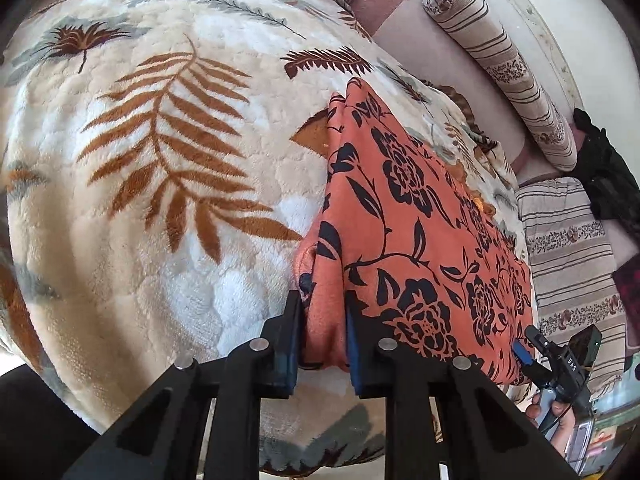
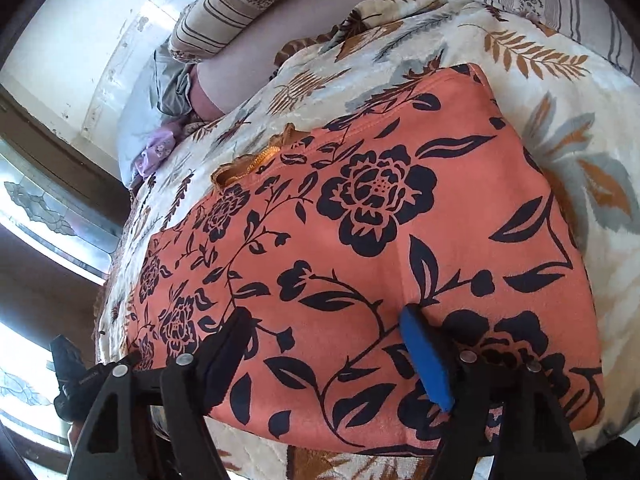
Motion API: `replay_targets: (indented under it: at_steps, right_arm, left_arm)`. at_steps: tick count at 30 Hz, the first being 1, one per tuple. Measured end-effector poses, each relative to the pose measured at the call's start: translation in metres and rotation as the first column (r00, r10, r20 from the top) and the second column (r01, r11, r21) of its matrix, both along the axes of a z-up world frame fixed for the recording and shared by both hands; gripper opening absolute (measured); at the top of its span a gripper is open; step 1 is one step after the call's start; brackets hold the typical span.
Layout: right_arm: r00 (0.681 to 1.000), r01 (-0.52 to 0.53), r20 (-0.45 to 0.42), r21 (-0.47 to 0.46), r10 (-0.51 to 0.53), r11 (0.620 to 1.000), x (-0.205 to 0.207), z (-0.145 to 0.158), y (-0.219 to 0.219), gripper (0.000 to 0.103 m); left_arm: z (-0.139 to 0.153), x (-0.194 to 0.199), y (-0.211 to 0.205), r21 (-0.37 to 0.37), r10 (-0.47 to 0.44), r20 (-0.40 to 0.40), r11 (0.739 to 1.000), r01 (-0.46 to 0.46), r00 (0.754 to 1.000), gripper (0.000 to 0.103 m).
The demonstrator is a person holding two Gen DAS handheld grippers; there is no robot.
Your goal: Fold small clothes
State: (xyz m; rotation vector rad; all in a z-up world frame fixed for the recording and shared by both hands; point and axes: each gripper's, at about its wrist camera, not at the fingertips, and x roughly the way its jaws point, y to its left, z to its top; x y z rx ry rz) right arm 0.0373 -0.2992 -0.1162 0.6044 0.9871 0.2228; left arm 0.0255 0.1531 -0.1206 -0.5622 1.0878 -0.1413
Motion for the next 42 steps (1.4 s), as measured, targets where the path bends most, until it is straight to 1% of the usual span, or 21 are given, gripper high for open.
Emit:
replay_targets:
  at_steps: [3,5,7,8,9,13,15,16,17,19,21,23,27,29,31,33,35,37,39,40,42]
  right_arm:
    - [1.0,-0.011,0.016,0.037,0.01,0.999,-0.002,-0.001,-0.005,0.08]
    - [0.999,-0.027,0.02,0.035,0.026,0.999,-0.002,-0.001,-0.004,0.08]
    - [0.999,-0.029,0.019,0.042,0.028,0.999,-0.002,-0.001,-0.004,0.08]
    - [0.999,-0.027,0.019,0.049,0.026,0.998,-0.003,-0.001,-0.005,0.08]
    - [0.999,-0.026,0.02,0.058,0.025,0.998,-0.004,-0.001,-0.006,0.08]
    - [0.999,-0.034,0.029,0.087,0.032,0.996,-0.006,-0.003,-0.012,0.08]
    - [0.999,-0.04,0.034,0.099,0.037,0.994,-0.006,-0.004,-0.014,0.08]
    - [0.999,-0.043,0.037,0.104,0.039,0.994,-0.007,-0.004,-0.015,0.08]
    - [0.998,-0.046,0.038,0.108,0.042,0.993,-0.006,-0.004,-0.016,0.08]
    - [0.998,-0.048,0.038,0.118,0.044,0.992,-0.006,-0.005,-0.017,0.08]
    - [0.998,-0.046,0.037,0.13,0.041,0.99,-0.006,-0.005,-0.019,0.08]
    - [0.999,-0.042,0.039,0.139,0.037,0.989,-0.005,-0.006,-0.02,0.08]
    - [0.998,-0.041,0.049,0.131,0.035,0.991,-0.007,-0.005,-0.019,0.081]
    - [0.998,-0.04,0.053,0.125,0.034,0.991,-0.007,-0.005,-0.018,0.081]
    - [0.998,-0.039,0.062,0.118,0.031,0.992,-0.009,-0.005,-0.017,0.081]
    - [0.997,-0.038,0.07,0.106,0.031,0.994,-0.01,-0.004,-0.015,0.081]
    - [0.997,-0.034,0.078,0.093,0.027,0.995,-0.012,-0.004,-0.013,0.081]
    - [0.996,-0.03,0.085,0.08,0.023,0.996,-0.013,-0.003,-0.011,0.081]
    - [0.995,-0.028,0.093,0.063,0.022,0.998,-0.015,-0.002,-0.008,0.081]
    - [0.995,-0.028,0.096,0.056,0.023,0.998,-0.015,-0.002,-0.007,0.081]
    - [0.994,-0.029,0.103,0.043,0.024,0.999,-0.016,-0.002,-0.005,0.081]
  left_arm:
    - [0.018,-0.004,0.004,0.046,0.018,0.015,0.999,-0.019,1.0,0.022]
    - [0.039,0.0,0.003,0.143,0.03,0.082,0.989,-0.042,0.996,0.027]
    - [0.057,0.015,-0.001,0.202,0.004,0.152,0.979,-0.035,0.988,0.052]
    - [0.062,0.027,-0.003,0.212,-0.011,0.166,0.977,-0.025,0.986,0.068]
    - [0.064,0.04,-0.007,0.219,-0.022,0.175,0.976,-0.017,0.984,0.07]
    - [0.046,0.103,-0.018,0.19,-0.069,0.107,0.981,0.047,0.992,0.07]
    - [0.022,0.133,-0.021,0.18,-0.066,0.025,0.982,0.061,0.998,0.07]
    - [0.009,0.143,-0.022,0.186,-0.069,-0.016,0.98,0.07,0.998,0.066]
    - [-0.003,0.15,-0.021,0.199,-0.073,-0.043,0.977,0.08,0.996,0.043]
    - [-0.007,0.155,-0.011,0.149,-0.051,-0.021,0.987,0.054,0.998,0.037]
    - [-0.006,0.157,0.003,0.097,0.008,-0.043,0.995,-0.004,0.999,0.025]
    - [-0.001,0.153,0.012,0.087,0.052,-0.039,0.995,-0.048,0.998,0.025]
    - [0.021,0.123,0.011,0.19,0.083,0.033,0.978,-0.088,0.996,0.028]
    - [0.037,0.104,0.003,0.233,0.059,0.09,0.969,-0.079,0.994,0.029]
    - [0.056,0.078,-0.013,0.253,0.023,0.17,0.965,-0.066,0.985,0.04]
    - [0.073,0.054,-0.03,0.259,-0.032,0.251,0.965,-0.036,0.968,0.079]
    - [0.084,0.034,-0.05,0.266,-0.088,0.335,0.964,-0.005,0.938,0.086]
    - [0.085,0.021,-0.072,0.297,-0.187,0.375,0.952,0.074,0.908,0.086]
    - [0.071,0.017,-0.09,0.344,-0.276,0.352,0.927,0.15,0.894,0.086]
    - [0.057,0.02,-0.097,0.366,-0.31,0.314,0.912,0.187,0.897,0.086]
    - [0.014,0.03,-0.1,0.414,-0.322,0.128,0.877,0.245,0.938,0.085]
